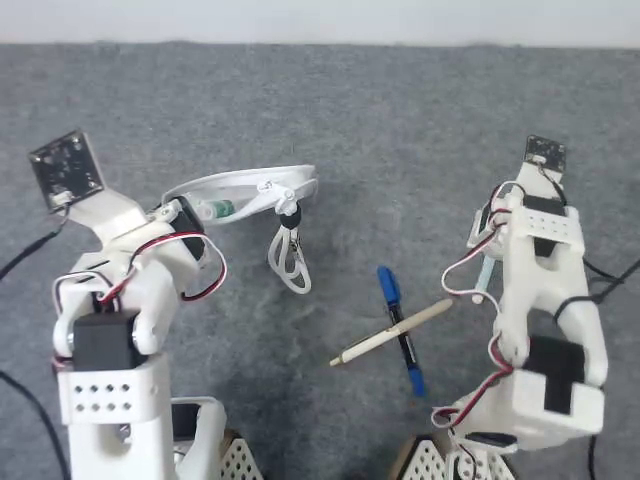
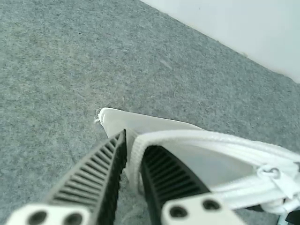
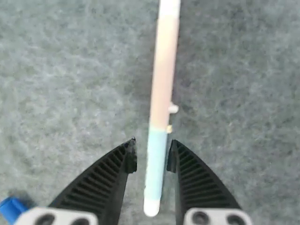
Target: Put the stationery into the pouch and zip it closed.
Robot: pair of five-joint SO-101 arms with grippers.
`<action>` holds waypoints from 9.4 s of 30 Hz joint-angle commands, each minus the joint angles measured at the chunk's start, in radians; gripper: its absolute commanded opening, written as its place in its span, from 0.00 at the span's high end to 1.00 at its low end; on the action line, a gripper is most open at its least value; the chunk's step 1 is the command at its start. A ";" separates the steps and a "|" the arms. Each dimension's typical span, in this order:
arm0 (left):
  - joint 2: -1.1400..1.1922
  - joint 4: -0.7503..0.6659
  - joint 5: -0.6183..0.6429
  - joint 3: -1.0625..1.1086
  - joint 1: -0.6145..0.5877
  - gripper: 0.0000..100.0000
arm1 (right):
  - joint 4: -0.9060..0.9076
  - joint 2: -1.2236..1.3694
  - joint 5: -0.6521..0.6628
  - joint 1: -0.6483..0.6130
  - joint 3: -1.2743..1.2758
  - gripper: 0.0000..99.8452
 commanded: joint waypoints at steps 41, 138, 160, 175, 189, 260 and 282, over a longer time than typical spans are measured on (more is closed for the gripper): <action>-0.002 -0.037 0.014 0.007 -0.005 0.99 | 0.312 0.125 -0.110 -0.076 -0.388 0.99; -0.002 -0.037 0.014 0.008 -0.005 0.99 | -0.771 -1.442 0.199 -0.989 0.526 0.99; 0.003 -0.037 0.014 0.008 -0.005 0.99 | -1.484 -0.931 0.206 -1.003 0.548 0.99; 0.003 -0.037 0.014 0.008 0.000 0.99 | -1.276 -0.891 0.477 -1.001 0.572 0.99; 0.005 -0.037 0.014 0.008 0.002 0.99 | -1.052 -0.891 0.517 -1.003 0.572 0.98; -0.002 -0.149 0.057 0.071 -0.098 0.99 | 0.136 -1.345 -0.034 -0.725 0.445 0.81; -0.002 -0.149 0.057 0.071 -0.098 0.99 | 0.275 -0.940 -0.138 -0.622 0.423 0.81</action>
